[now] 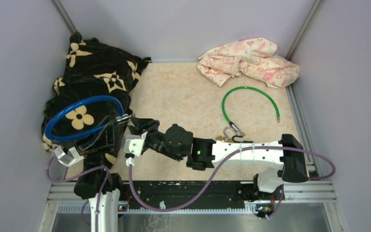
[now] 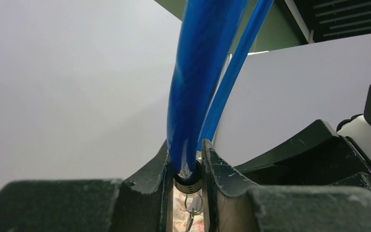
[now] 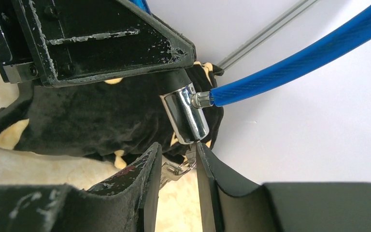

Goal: Lock with the key
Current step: Lock the lock.

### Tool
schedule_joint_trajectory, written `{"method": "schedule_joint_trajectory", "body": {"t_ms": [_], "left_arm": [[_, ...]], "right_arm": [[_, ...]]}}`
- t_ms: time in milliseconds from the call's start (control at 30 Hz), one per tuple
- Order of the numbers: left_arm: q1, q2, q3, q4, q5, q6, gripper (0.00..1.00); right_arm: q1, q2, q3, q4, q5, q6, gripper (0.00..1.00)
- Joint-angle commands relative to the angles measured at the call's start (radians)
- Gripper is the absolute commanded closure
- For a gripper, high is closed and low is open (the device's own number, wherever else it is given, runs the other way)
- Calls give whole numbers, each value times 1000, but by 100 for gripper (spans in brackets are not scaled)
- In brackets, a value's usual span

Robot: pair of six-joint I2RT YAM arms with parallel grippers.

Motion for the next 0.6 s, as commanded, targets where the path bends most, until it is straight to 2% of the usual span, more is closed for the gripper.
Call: {"method": "schedule_joint_trajectory", "body": {"t_ms": [0, 567], "left_arm": [[4, -16, 8, 39, -3, -10, 100], [5, -16, 8, 39, -5, -12, 100]], "right_arm": [[-14, -31, 15, 57, 16, -8, 67], [-45, 0, 33, 31, -11, 5, 66]]}}
